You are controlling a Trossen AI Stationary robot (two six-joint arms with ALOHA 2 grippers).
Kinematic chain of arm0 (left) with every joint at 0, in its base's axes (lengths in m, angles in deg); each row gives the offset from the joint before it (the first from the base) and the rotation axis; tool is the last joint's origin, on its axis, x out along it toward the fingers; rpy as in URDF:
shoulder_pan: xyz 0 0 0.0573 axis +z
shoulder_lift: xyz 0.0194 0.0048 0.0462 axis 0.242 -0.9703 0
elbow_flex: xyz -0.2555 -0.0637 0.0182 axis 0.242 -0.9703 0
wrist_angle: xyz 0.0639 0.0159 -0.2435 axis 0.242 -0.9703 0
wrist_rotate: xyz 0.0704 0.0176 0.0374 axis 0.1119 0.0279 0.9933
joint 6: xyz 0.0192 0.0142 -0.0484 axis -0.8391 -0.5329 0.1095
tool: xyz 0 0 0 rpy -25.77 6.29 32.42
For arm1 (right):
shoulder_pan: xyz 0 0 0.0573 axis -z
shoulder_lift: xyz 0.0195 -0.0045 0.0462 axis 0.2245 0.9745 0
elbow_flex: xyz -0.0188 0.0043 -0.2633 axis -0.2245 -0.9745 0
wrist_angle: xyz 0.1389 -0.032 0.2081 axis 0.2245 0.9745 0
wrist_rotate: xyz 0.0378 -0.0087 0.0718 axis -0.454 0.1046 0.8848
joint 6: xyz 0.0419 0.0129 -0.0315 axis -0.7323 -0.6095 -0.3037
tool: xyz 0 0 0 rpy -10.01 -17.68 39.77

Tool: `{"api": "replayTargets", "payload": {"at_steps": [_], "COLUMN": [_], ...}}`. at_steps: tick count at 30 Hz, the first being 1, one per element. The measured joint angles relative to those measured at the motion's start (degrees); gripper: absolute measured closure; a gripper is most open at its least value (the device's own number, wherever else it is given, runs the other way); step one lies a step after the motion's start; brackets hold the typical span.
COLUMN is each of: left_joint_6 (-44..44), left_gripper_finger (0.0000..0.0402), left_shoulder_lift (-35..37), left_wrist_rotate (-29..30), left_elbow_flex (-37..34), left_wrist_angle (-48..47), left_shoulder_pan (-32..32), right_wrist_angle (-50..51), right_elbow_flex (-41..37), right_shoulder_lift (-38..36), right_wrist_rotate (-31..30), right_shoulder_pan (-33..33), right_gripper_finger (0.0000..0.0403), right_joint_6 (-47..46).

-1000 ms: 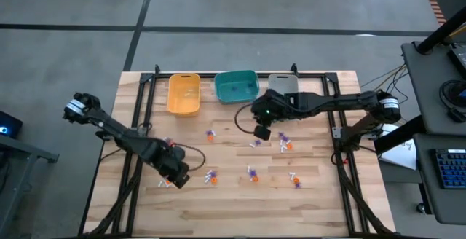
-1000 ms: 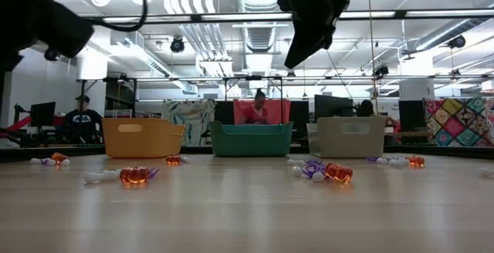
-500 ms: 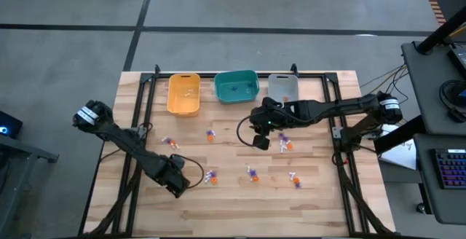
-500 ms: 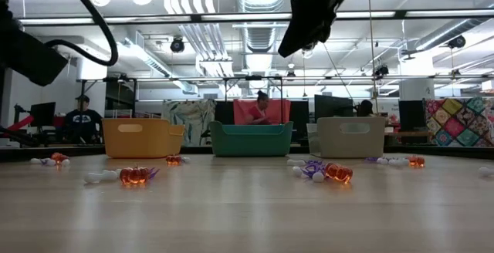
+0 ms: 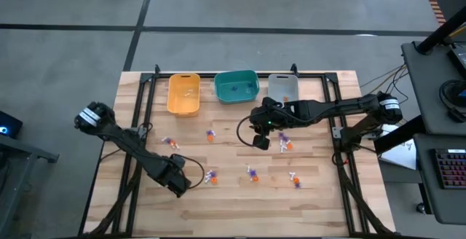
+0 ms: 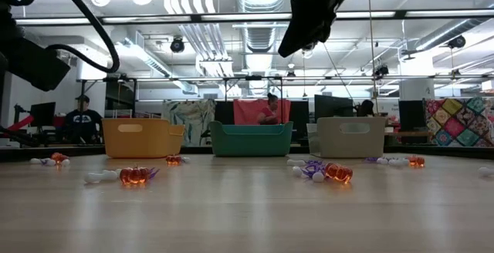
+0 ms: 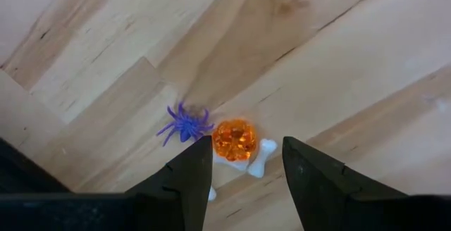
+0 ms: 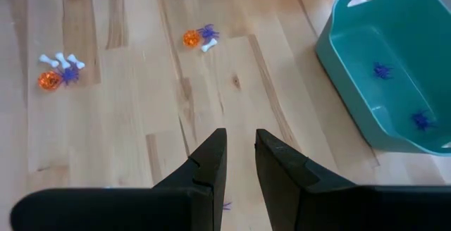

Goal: Sort Halloween decoration
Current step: Put the orange pumpkin toy into the gray bin

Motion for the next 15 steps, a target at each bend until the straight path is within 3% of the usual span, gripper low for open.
{"api": "replayTargets", "payload": {"at_steps": [15], "left_joint_6": [-0.4], "left_gripper_finger": [0.0249], "left_shoulder_lift": [-3.9], "left_wrist_rotate": [0.0], "left_elbow_flex": [0.0], "left_wrist_angle": [1.5], "left_shoulder_pan": [-0.3], "right_wrist_angle": [0.0], "right_elbow_flex": [-0.6], "right_shoulder_lift": [0.0], "right_wrist_rotate": [0.0], "right_shoulder_pan": [0.0], "right_gripper_finger": [0.0335], "right_joint_6": [0.0]}}
